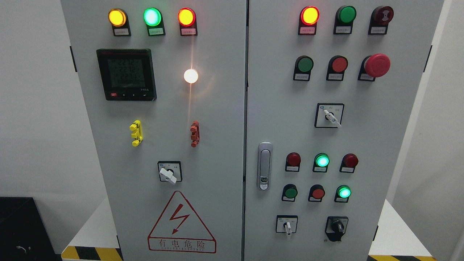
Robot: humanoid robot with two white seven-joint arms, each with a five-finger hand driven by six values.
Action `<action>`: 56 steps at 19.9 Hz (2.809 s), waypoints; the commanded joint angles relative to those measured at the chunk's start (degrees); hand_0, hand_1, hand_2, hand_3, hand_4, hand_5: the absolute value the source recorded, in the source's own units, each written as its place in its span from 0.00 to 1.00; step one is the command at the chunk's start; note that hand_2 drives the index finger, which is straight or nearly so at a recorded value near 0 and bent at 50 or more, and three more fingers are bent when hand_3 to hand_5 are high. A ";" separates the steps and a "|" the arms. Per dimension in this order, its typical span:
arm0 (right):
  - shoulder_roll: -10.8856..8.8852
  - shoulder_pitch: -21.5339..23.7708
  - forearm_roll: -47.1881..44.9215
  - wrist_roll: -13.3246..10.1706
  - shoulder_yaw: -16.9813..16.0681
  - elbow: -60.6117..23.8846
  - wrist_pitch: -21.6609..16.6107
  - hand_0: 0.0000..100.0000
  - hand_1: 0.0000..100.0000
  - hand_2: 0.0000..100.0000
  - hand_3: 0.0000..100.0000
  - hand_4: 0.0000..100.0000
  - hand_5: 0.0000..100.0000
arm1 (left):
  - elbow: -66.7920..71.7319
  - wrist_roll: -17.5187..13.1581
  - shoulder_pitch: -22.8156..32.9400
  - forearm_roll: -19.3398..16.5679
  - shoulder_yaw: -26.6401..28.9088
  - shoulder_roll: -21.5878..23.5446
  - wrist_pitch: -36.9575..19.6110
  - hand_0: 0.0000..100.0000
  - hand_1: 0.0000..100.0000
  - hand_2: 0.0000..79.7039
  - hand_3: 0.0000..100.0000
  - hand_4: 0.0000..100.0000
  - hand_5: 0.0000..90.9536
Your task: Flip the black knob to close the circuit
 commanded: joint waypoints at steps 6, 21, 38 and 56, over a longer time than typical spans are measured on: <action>0.37 0.42 2.94 -0.57 -4.66 -25.77 0.00 0.00 0.00 0.87 1.00 0.90 0.85 | -0.06 -0.01 0.00 0.00 0.03 0.00 -0.04 0.12 0.56 0.00 0.00 0.00 0.00; 0.11 -1.24 2.94 5.40 -4.93 -38.80 3.16 0.00 0.00 0.91 1.00 0.97 0.94 | 0.03 -0.01 0.00 0.00 0.03 0.00 -0.04 0.12 0.56 0.00 0.00 0.00 0.00; -0.24 -7.49 5.84 9.45 -5.02 -40.64 5.89 0.00 0.00 0.92 1.00 1.00 0.99 | 0.03 -0.01 0.00 0.00 0.03 0.00 -0.04 0.12 0.56 0.00 0.00 0.00 0.00; -2.70 -13.55 7.60 13.49 -6.07 -39.41 8.26 0.00 0.00 0.92 1.00 1.00 0.99 | 0.03 0.08 0.00 0.00 0.03 0.00 -0.04 0.12 0.56 0.00 0.00 0.00 0.00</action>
